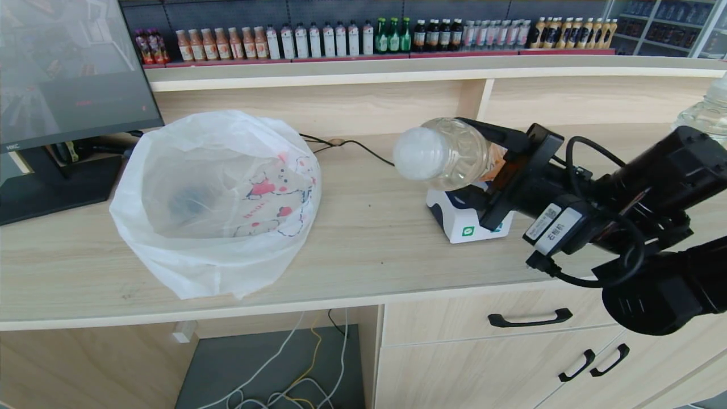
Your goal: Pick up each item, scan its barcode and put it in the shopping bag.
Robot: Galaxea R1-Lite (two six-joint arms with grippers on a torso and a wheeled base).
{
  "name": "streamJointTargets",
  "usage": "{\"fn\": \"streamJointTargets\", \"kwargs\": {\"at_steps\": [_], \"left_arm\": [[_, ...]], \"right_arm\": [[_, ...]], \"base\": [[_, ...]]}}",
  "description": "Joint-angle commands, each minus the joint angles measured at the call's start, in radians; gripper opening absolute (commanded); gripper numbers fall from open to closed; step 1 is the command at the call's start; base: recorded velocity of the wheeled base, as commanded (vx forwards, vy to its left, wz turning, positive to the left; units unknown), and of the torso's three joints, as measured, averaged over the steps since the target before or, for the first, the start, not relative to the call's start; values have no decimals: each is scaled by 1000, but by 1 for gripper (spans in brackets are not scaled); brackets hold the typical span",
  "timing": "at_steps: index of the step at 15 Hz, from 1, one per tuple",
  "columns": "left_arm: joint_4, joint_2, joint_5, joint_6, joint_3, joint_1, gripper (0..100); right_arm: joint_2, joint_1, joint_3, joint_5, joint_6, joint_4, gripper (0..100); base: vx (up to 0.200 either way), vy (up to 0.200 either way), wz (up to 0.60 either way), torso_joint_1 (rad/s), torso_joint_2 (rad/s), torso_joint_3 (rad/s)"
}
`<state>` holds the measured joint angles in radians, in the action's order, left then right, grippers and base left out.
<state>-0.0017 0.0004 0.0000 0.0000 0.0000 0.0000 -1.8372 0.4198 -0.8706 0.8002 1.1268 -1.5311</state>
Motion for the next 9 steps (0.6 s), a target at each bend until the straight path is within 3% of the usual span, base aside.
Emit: {"fn": "streamJointTargets", "kwargs": {"at_steps": [1,4,7,9], "left_arm": [[0,0,0,0,0,0,100],[0,0,0,0,0,-2,100],[0,0,0,0,0,-2,100],[0,0,0,0,0,-2,100]], "right_arm": [[59,31,1,-18,-22,2,0],[102,220,-30,-220,-219,-27,0],[147,304,-34,-434,-418,-20,0],[165,304,-19,-506,-539,-20,0]], "base": [[0,0,0,0,0,0],[0,0,0,0,0,0],[0,0,0,0,0,0],[0,0,0,0,0,0]]}}
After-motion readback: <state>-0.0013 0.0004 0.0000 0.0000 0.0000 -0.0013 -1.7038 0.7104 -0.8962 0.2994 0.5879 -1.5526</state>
